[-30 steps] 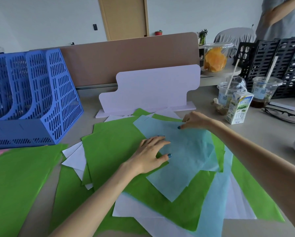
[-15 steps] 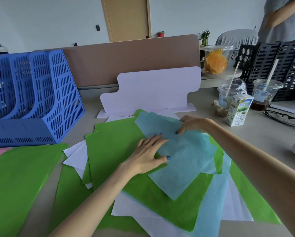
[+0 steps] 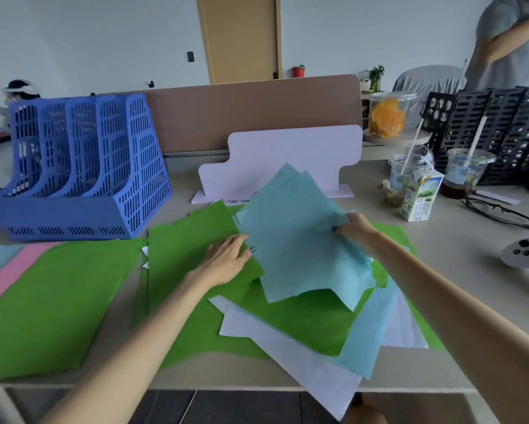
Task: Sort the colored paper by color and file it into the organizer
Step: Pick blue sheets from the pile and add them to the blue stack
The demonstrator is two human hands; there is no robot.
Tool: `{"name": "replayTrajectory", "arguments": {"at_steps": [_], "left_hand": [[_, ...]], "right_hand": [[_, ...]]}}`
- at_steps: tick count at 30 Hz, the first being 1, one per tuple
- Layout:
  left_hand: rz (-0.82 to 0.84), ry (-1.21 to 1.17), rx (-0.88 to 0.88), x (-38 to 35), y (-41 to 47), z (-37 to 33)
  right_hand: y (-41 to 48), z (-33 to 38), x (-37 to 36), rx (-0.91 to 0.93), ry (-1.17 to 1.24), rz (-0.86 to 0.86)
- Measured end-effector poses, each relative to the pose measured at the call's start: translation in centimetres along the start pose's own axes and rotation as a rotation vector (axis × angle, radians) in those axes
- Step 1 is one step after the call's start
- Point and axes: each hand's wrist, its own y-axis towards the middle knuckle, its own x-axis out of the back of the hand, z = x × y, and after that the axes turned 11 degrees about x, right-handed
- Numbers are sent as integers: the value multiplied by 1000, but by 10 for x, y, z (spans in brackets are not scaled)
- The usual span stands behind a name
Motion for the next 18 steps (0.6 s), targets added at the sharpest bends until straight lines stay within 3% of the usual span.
{"name": "replayTrajectory", "arguments": {"at_steps": [6,9,11,14,16,18], "left_hand": [[6,-130,135,7,-8,8],[-98,-408,196,9,-10,-8],[-17,-737,278,15,-15,-28],[238,-1105,373,16,-22,-50],[338,-1155,384,12,-27,-59],[298,-1133,377,7,-31,-68]], "right_hand": [[-38,-1,9,-5,108,-152],[-51,-4,14,-25,180,-182],[-59,-2,18,-32,243,-184],[-69,-2,21,-28,313,-183],[-73,-2,21,-31,390,-176],[-79,1,20,-62,468,-134]]}}
